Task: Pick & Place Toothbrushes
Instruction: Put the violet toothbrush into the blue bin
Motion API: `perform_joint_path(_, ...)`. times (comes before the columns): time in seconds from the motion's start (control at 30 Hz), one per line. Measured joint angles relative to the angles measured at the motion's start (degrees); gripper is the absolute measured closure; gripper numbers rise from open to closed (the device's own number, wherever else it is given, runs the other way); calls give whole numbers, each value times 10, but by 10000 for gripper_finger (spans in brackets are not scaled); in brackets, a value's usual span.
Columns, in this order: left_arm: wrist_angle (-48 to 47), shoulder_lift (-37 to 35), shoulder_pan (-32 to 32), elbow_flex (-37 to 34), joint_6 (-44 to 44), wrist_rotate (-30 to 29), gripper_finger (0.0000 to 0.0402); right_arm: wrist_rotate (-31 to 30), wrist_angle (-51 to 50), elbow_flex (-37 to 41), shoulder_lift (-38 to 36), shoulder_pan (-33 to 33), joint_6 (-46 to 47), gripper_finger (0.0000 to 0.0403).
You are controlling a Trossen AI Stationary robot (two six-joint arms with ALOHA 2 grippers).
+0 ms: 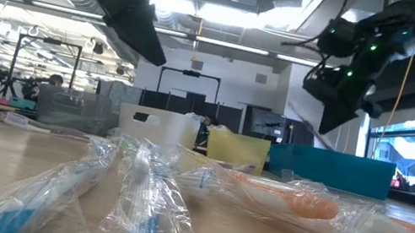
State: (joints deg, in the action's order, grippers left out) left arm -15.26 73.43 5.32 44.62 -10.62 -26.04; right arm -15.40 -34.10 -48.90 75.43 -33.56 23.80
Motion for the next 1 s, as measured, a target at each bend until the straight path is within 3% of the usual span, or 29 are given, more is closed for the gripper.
perform_joint_path(0.43, -18, 0, 0, 0, -8, 0, 144, 29, -63, -48, 116, -21, -3, 403)
perform_joint_path(1.0, -20, 0, 0, 0, -8, 2, 144, 30, -107, -43, 129, -23, 22, 403)
